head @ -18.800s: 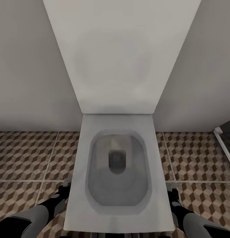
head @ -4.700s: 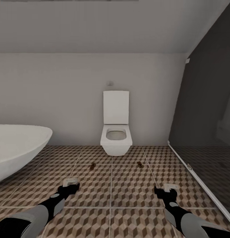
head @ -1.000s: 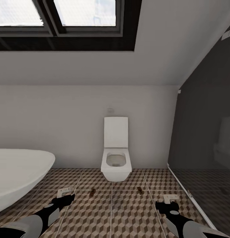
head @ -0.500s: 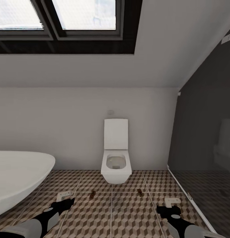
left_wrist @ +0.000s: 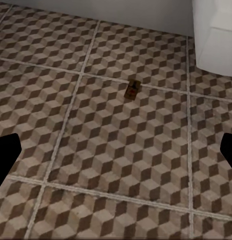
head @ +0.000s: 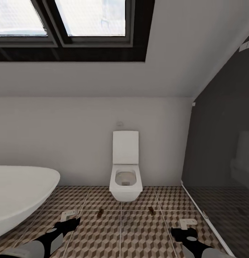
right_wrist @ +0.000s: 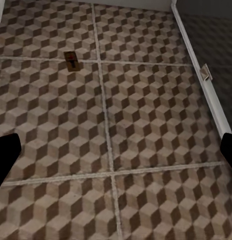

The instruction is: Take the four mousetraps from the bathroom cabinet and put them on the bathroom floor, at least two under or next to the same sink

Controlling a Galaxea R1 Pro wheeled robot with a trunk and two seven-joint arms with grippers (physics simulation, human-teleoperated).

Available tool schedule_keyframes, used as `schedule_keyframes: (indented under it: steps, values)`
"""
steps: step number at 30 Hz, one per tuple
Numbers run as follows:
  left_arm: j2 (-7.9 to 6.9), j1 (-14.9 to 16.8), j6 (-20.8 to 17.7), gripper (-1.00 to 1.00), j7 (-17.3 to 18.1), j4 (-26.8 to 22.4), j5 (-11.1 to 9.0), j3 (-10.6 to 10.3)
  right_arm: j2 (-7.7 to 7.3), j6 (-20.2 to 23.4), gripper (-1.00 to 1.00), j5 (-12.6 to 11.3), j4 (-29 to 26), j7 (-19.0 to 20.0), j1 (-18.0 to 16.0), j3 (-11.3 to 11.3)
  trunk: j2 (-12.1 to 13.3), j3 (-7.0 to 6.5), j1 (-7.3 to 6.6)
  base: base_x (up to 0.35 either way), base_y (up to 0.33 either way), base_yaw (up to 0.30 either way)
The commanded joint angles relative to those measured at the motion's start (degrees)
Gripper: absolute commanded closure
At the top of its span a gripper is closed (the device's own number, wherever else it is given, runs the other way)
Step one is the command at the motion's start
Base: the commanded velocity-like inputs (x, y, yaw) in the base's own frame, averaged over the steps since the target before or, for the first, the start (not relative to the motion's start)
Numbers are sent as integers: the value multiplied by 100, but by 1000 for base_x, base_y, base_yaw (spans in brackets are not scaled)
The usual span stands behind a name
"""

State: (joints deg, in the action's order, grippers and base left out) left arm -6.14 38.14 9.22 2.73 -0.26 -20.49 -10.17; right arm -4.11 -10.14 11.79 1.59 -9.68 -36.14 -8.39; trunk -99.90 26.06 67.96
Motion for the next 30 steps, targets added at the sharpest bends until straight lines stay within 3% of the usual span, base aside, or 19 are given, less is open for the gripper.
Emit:
schedule_keyframes:
  steps: [1, 13, 30]
  values:
    - [-1, -7, 19, -100, 26, 8, -61, -46, -1, 9, -100, 60, 17, -25, 1, -48, 38, -12, -23, 0, 0, 0]
    - [-1, -48, 24, -100, 25, 8, -61, -46, 5, 382, -100, 60, 17, -29, 58, -48, 519, -224, -287, 0, 0, 0]
    - [-1, -52, 28, -100, 25, 8, -64, -47, 17, 440, -100, 62, 17, -8, 88, -48, 1201, -406, -660, 0, 0, 0]
